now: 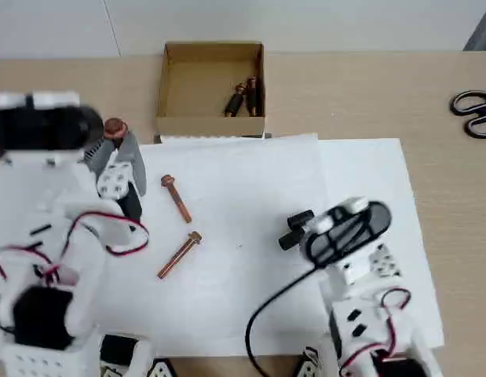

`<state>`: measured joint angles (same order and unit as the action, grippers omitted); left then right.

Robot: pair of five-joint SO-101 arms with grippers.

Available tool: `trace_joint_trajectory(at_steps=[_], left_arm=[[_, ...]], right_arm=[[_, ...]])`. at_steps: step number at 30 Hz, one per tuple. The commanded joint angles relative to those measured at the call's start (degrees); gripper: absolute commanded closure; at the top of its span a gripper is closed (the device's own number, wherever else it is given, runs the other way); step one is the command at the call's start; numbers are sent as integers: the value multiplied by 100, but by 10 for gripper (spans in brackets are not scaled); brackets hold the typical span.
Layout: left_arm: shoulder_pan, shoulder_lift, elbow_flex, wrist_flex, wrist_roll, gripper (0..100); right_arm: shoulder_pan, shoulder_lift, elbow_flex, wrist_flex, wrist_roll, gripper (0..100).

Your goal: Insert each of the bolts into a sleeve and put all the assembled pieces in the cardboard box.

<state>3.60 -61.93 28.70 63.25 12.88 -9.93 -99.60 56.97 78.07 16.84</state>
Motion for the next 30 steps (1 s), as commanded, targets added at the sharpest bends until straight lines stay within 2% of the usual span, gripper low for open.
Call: trace_joint_trajectory(at_steps=[1,5,11,17,20,23,30], left_arm=[[26,-1081,1270,-1160,-18,994],[246,-2189,2492,-1855,-9,994],[695,-3385,3451,-1881,668,994],[826,-4202,4224,-1890,1240,994],[1055,-4237,4330,-1916,1556,994],[1240,-4211,4356,-2330,1908,994],[1582,-4202,4576,-2769,1934,994]], right_arm=[[-488,-470,378,-356,-273,997],[-699,-374,589,-673,-659,997],[-1305,-365,1055,-1182,-835,997],[-2088,-365,1626,-2105,-835,997],[-2501,-365,1960,-2554,-800,997],[-2897,-365,2198,-2853,-791,997],[-3503,-365,2593,-2932,-791,997]])
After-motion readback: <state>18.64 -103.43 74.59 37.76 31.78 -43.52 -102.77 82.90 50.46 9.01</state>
